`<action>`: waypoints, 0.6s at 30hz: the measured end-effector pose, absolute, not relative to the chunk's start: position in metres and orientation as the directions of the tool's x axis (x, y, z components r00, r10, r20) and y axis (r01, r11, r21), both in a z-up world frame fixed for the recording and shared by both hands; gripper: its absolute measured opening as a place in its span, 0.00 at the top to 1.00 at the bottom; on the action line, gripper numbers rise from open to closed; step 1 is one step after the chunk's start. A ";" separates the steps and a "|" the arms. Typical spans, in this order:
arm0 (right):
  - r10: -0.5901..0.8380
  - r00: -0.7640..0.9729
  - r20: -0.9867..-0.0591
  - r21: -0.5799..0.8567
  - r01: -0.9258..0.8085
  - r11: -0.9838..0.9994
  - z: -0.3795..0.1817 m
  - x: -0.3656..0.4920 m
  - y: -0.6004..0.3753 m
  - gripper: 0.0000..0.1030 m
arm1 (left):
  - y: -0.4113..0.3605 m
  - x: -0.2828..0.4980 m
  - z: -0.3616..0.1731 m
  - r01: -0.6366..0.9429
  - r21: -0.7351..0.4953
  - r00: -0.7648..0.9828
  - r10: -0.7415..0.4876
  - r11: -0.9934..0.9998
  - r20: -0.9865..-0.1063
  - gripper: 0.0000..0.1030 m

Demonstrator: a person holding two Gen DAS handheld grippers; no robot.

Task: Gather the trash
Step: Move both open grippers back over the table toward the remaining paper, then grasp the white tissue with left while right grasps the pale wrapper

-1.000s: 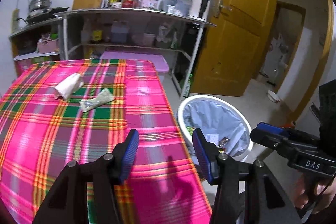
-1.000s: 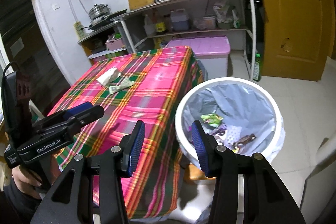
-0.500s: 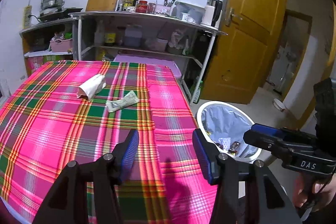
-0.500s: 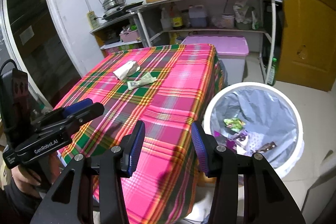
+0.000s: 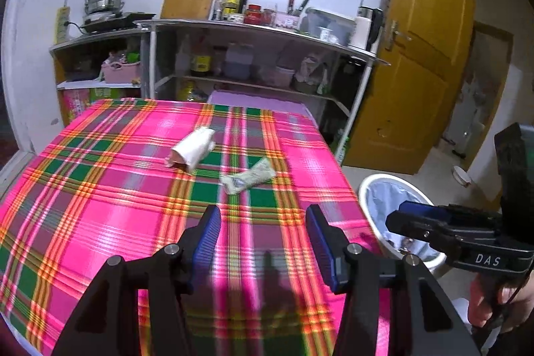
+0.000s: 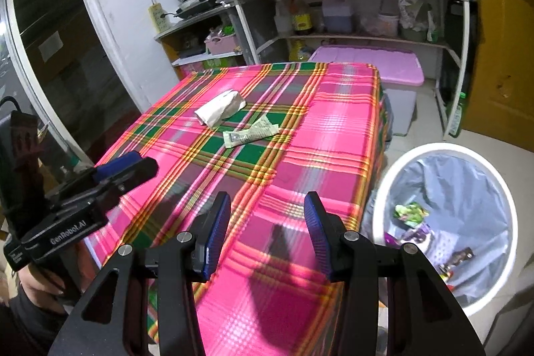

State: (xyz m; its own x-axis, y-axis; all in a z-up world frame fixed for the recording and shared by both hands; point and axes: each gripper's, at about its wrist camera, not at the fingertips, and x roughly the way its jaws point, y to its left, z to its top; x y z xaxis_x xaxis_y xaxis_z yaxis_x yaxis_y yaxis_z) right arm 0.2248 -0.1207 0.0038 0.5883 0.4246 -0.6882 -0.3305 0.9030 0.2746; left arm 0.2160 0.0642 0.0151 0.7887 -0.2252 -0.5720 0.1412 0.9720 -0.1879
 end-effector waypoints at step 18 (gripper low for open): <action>0.420 0.504 -0.754 0.277 -0.336 0.900 -0.027 0.309 -0.055 0.55 | 0.135 0.262 0.006 0.059 -0.201 0.803 -0.166 0.978 -0.572 0.49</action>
State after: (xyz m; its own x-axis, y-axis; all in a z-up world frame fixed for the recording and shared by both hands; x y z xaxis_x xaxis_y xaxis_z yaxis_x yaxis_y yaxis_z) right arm 0.3085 -0.0546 -0.0266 0.5041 0.4203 -0.7545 -0.3362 0.9002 0.2768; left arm 0.2623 0.1349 0.0060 0.8033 -0.1659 -0.5720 0.0591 0.9779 -0.2006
